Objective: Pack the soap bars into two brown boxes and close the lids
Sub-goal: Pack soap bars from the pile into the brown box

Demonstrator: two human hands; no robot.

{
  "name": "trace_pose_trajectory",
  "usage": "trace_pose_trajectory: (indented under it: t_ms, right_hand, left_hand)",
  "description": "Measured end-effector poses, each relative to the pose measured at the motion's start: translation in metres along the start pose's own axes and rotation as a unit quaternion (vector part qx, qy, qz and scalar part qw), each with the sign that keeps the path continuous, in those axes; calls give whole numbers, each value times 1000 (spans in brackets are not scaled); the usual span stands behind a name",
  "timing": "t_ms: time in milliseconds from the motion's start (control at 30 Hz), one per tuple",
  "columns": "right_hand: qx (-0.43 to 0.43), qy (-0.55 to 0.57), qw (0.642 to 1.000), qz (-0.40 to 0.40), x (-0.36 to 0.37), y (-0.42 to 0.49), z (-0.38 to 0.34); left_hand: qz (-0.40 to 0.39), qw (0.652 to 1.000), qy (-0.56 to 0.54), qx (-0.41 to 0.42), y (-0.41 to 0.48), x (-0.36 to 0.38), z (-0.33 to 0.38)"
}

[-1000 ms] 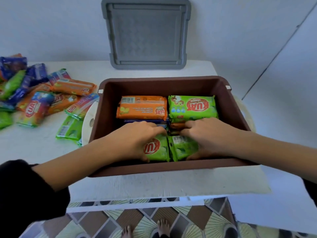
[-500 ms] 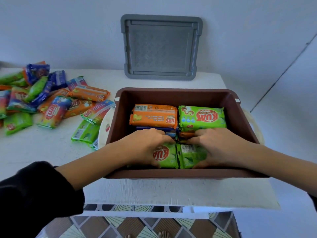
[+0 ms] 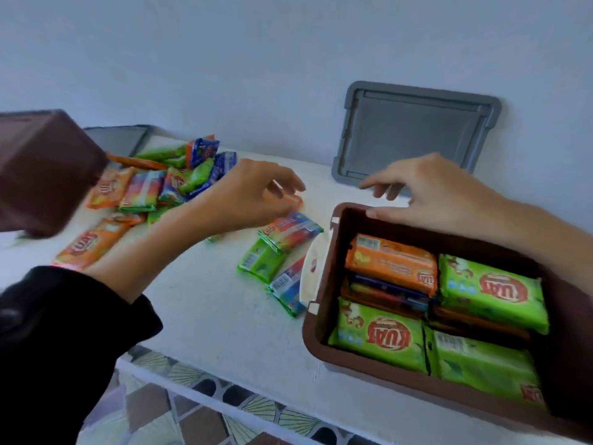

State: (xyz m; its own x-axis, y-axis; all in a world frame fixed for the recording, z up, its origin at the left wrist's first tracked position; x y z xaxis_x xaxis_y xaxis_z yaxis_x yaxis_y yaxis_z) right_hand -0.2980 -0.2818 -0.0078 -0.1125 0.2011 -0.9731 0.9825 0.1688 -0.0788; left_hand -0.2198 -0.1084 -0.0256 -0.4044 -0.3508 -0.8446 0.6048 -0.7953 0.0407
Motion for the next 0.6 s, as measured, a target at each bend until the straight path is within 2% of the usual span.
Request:
trace_pose_trajectory:
  t_ms: [133, 233, 433, 533, 600]
  right_hand:
    - [-35, 9, 999, 18, 3, 71, -16]
    - [-49, 1, 999, -14, 21, 131, -24]
    - [-62, -3, 988, -140, 85, 223, -27]
    - [-37, -33, 971, -235, 121, 248, -17]
    - [-23, -16, 962, -271, 135, 256, -10]
  left_hand:
    - [17, 991, 60, -117, 3, -21, -79]
    - [-8, 980, 69, -186, 8, -20, -135]
    - [-107, 949, 80, -287, 21, 22, -200]
    - [-125, 943, 77, -300, 24, 38, -211]
    - [-120, 944, 92, -295, 25, 43, -213]
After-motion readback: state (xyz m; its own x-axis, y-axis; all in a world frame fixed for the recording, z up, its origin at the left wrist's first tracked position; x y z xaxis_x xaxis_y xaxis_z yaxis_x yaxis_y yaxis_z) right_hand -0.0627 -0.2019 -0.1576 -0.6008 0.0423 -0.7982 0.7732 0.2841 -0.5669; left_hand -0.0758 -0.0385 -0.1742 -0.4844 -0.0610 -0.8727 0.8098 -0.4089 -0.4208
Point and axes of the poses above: each hand's wrist, its own y-axis towards the middle knuckle, its own x-axis out of the palm, z = x × y, the point moved 6 cm from there along y, towards the middle knuckle, and after that the axes turned 11 degrees about -z, right-handed, at the moved point
